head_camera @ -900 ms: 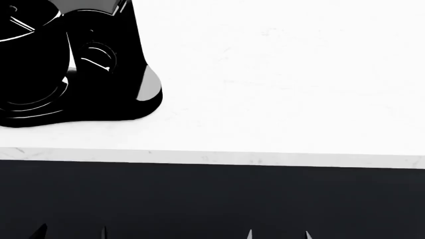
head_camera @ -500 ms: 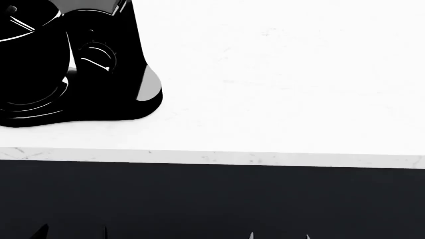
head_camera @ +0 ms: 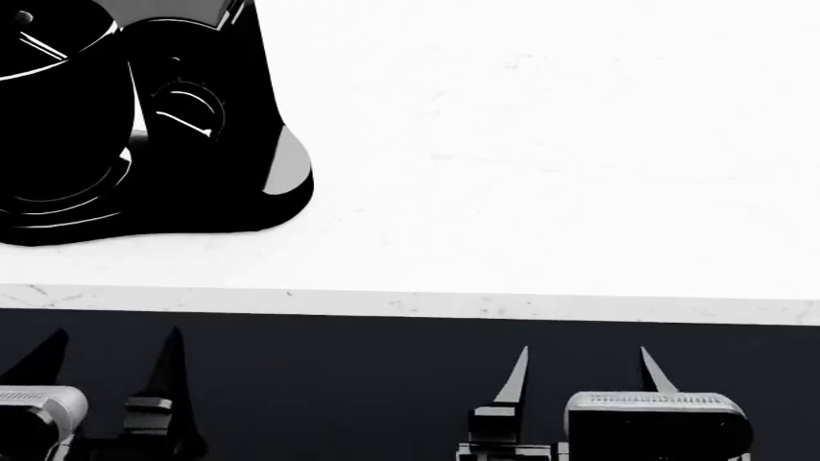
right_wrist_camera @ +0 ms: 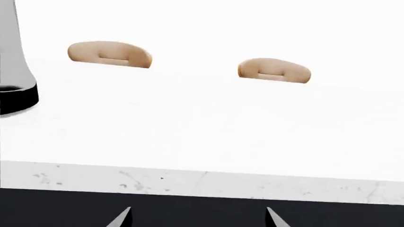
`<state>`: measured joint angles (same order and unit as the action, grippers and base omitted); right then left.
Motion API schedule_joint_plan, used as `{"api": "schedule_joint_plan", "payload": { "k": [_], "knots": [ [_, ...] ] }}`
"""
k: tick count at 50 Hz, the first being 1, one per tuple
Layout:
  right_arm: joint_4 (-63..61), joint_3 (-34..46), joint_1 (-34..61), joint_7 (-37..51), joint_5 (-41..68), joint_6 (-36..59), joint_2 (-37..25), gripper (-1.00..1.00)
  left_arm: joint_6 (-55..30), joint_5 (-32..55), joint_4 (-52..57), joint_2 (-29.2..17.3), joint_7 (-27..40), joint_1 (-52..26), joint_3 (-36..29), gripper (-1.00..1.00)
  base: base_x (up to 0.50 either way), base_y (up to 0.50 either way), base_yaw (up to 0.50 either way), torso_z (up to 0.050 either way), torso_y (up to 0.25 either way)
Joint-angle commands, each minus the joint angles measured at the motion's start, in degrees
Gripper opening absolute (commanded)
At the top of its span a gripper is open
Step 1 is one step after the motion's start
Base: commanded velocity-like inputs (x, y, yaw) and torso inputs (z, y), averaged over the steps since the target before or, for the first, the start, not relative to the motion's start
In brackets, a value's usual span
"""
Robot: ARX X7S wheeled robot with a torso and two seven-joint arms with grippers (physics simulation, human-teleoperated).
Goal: Open the stand mixer head.
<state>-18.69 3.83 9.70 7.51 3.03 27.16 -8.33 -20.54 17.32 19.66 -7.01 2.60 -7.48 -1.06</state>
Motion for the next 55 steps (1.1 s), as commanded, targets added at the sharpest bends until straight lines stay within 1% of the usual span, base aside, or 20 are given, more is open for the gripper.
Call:
{"api": "schedule_joint_plan", "payload": {
  "k": [1,5,13,16,30,55],
  "knots": [
    [-13.4,-0.7,4.8,1.2,-0.7,10.2,-3.2,1.0,-13.4,8.0,14.3,-1.8,4.6,-7.6,3.9,1.0,0.0,0.0,0.0,0.0,0.0],
    [-13.3,-0.8,5.3,0.9,-0.5,9.3,-3.6,1.0,-14.6,8.5,15.4,-2.2,5.5,-9.1,4.2,1.0,0.0,0.0,0.0,0.0,0.0],
    [-13.8,-1.2,6.1,-0.1,1.1,9.0,-3.9,1.0,-14.8,9.4,14.8,-2.2,5.9,-9.4,4.1,1.0,0.0,0.0,0.0,0.0,0.0],
    [-13.3,-0.7,5.6,0.8,-0.1,7.9,-4.2,1.0,-14.1,9.0,13.9,-2.1,5.9,-9.2,3.6,1.0,0.0,0.0,0.0,0.0,0.0],
    [-12.5,0.0,5.6,1.8,-0.4,7.9,-4.1,1.0,-13.8,10.5,13.4,-2.7,6.1,-8.7,4.3,1.0,0.0,0.5,0.0,0.0,0.0],
    [-12.4,0.3,5.2,2.3,0.4,7.6,-4.7,1.0,-12.7,11.2,12.8,-3.2,6.9,-8.3,3.6,1.0,0.0,0.5,0.0,0.0,0.0]
  ]
}}
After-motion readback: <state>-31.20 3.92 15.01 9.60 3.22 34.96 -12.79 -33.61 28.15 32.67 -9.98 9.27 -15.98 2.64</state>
